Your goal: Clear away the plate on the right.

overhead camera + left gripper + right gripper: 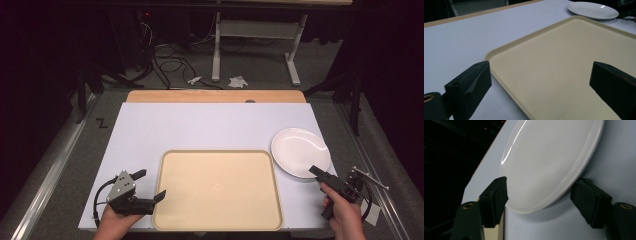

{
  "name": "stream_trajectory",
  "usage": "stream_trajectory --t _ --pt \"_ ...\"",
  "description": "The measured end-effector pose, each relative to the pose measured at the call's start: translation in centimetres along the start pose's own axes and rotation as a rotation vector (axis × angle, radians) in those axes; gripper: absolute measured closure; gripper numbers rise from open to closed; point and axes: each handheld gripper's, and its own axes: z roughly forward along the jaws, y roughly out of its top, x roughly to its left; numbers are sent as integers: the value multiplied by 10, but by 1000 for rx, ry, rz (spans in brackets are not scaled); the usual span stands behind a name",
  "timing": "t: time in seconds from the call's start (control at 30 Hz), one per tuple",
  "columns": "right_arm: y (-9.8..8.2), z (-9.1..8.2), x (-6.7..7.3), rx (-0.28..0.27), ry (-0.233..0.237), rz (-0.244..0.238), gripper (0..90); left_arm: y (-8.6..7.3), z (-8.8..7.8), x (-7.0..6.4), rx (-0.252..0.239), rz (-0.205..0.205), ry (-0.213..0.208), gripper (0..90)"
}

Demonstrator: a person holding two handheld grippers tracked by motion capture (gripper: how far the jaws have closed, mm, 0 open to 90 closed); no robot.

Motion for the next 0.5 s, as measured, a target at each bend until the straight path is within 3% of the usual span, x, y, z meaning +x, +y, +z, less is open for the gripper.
stream_trajectory --t 0.07,0.3,0.5 --pt "-2 -1 -1 -11 -7 -12 375 0 0 0 -2 1 -1 48" --pt "1 -3 -5 -2 -39 54 544 1 0 -1 -3 8 -9 51" --pt "4 -2 -3 -24 -82 77 561 1 0 -1 -2 10 -11 53"
